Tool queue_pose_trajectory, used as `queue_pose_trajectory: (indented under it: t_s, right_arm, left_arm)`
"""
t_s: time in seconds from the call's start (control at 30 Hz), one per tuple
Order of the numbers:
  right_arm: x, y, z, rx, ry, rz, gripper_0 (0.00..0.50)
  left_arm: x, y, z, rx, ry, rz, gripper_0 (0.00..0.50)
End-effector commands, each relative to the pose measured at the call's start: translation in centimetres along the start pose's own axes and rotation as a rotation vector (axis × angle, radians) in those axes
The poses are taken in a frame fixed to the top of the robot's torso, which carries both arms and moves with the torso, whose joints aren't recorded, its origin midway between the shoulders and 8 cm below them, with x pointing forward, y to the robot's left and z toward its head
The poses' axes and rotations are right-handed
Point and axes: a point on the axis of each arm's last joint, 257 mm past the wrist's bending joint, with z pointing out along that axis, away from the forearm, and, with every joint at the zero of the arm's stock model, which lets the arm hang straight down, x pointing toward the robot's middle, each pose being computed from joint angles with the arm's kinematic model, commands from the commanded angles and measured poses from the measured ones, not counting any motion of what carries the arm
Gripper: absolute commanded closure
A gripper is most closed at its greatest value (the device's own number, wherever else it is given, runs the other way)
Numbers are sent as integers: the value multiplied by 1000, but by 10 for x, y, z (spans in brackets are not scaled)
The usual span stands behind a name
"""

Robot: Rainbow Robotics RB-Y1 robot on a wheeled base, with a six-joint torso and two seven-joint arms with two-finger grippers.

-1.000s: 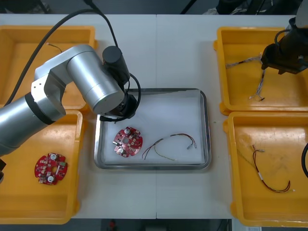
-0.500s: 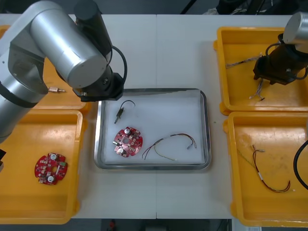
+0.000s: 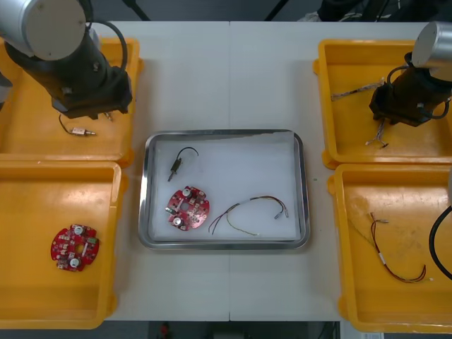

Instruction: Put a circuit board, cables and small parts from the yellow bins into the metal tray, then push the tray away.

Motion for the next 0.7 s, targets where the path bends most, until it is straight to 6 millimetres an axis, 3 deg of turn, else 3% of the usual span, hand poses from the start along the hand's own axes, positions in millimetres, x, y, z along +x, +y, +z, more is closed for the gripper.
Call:
queue_pose_trajectory:
  t_s: [0.03, 0.23, 0.4, 0.7]
  right_arm:
    - [-14, 17, -13, -13, -25, 25, 500]
    - [-15, 8, -24, 9, -11, 24, 500]
    - [-17, 2, -60, 37, 24, 8, 500]
    - [-7, 2, -125, 50, 65, -34, 500]
  left_arm:
    - [-44, 30, -27, -22, -45, -184, 0]
    - [-55, 62, -16, -67, 16, -308, 0]
    - [-61, 80, -11, -86, 30, -393, 0]
    - [-84, 96, 5, -33, 10, -513, 0]
